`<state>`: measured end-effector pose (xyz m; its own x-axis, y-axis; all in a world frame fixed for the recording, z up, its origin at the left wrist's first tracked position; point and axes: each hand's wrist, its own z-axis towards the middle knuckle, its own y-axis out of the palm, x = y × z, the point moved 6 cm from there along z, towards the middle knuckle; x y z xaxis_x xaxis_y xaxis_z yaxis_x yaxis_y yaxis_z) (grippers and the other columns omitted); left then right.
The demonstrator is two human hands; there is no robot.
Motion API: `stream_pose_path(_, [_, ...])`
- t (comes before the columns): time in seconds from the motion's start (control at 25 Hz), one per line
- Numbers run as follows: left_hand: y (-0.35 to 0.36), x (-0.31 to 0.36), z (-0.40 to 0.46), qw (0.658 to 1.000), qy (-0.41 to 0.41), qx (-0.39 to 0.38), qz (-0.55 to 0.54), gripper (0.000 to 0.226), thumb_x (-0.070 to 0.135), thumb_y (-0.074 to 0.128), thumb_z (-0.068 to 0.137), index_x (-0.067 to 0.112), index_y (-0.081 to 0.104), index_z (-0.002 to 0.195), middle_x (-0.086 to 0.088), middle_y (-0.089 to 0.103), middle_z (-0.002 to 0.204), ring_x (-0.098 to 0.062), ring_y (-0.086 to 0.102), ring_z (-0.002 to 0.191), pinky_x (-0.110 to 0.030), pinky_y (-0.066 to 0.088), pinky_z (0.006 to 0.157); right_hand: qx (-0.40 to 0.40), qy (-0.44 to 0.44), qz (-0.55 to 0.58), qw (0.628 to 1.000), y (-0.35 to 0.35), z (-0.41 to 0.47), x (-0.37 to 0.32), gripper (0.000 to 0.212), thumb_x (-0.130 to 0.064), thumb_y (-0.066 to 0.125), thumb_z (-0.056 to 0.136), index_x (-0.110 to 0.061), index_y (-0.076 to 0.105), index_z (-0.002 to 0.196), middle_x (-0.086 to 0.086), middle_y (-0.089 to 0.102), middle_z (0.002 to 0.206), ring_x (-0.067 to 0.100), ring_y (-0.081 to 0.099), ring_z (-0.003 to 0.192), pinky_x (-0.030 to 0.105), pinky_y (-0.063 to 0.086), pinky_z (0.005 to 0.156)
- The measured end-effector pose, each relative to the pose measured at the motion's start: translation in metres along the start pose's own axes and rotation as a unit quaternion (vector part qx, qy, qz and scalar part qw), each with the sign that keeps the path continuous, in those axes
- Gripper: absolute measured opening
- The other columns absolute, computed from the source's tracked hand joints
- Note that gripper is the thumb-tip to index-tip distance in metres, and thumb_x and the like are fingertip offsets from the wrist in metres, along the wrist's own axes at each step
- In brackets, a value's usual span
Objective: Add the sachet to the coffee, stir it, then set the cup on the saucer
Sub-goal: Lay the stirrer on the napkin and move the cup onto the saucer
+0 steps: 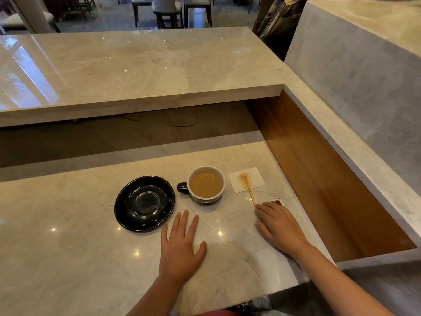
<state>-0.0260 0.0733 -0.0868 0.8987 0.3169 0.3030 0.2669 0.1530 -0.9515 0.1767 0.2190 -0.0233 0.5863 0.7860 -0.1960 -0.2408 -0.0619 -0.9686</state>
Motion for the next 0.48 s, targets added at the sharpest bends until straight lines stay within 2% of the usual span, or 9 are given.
stream_pose_path(0.2, [-0.002, 0.000, 0.000, 1.000, -0.001, 0.001, 0.006, 0.065, 0.055, 0.036, 0.086, 0.026, 0.032, 0.144, -0.005, 0.026, 0.151, -0.019, 0.010, 0.139, -0.045, 0.003, 0.109, 0.029, 0.058, 0.063, 0.996, -0.013, 0.026, -0.014, 0.041, -0.040, 0.041, 0.087, -0.016, 0.060, 0.114, 0.006, 0.066, 0.116, 0.024, 0.058, 0.108, 0.040, 0.047, 0.089])
stream_pose_path(0.32, [-0.002, 0.000, 0.000, 1.000, -0.003, -0.004, 0.009, 0.065, 0.056, 0.037, 0.086, 0.027, 0.031, 0.144, -0.006, 0.027, 0.151, -0.020, 0.012, 0.139, -0.046, 0.004, 0.108, 0.057, 0.017, 0.067, 0.996, -0.026, 0.056, -0.046, 0.044, -0.040, 0.047, 0.084, -0.017, 0.055, 0.120, 0.010, 0.063, 0.119, 0.028, 0.056, 0.110, 0.044, 0.049, 0.087])
stream_pose_path(0.4, [-0.001, -0.001, 0.000, 1.000, -0.005, -0.008, 0.013, 0.065, 0.057, 0.037, 0.086, 0.028, 0.030, 0.144, -0.006, 0.028, 0.151, -0.020, 0.014, 0.138, -0.046, 0.005, 0.108, 0.038, 0.006, 0.056, 0.998, -0.031, 0.077, -0.066, 0.052, -0.043, 0.053, 0.082, -0.022, 0.045, 0.129, 0.011, 0.054, 0.132, 0.029, 0.048, 0.119, 0.047, 0.046, 0.092])
stream_pose_path(0.48, [-0.001, -0.001, 0.000, 1.000, -0.009, -0.010, 0.016, 0.065, 0.057, 0.038, 0.085, 0.028, 0.031, 0.144, -0.006, 0.029, 0.150, -0.021, 0.016, 0.138, -0.047, 0.007, 0.107, -0.026, 0.024, 0.064, 0.997, -0.029, 0.097, -0.080, 0.070, -0.047, 0.063, 0.078, -0.030, 0.029, 0.137, 0.009, 0.033, 0.148, 0.029, 0.030, 0.132, 0.049, 0.037, 0.101])
